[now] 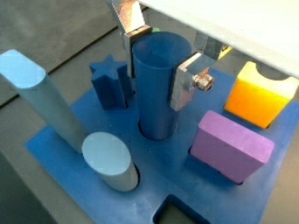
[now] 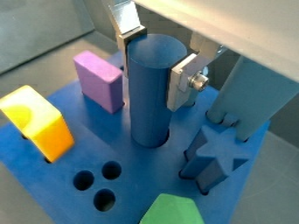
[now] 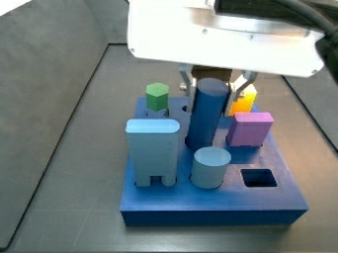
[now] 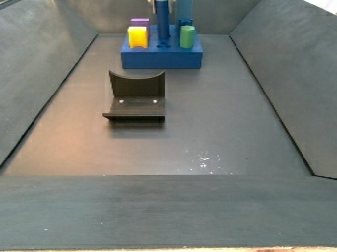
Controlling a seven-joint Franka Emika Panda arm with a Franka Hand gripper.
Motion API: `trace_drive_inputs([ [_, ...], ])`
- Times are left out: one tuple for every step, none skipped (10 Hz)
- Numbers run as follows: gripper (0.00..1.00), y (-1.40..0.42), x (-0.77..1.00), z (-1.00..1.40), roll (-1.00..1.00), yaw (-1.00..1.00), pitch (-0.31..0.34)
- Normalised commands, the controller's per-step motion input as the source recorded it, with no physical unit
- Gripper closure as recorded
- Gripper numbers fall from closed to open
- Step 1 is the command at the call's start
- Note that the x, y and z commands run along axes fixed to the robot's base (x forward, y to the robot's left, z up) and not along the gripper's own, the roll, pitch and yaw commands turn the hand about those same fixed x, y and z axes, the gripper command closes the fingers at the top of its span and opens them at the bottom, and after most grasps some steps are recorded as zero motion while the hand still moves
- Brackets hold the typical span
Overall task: Pick up the round object. Move up. Place the round object on the fixture. Regrasp the round object. Move to above the board. Insert the round object.
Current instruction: Insert the round object.
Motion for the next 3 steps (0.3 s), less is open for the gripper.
trace_drive_inputs([
  [1.0, -0.05, 0.0, -0.42, 0.07, 0.0, -0.003],
  [1.0, 0.0, 0.0, -0.05, -0.08, 0.0, -0.08],
  [1.0, 0.0, 0.0, 0.0, 0.0, 0.0, 0.0],
])
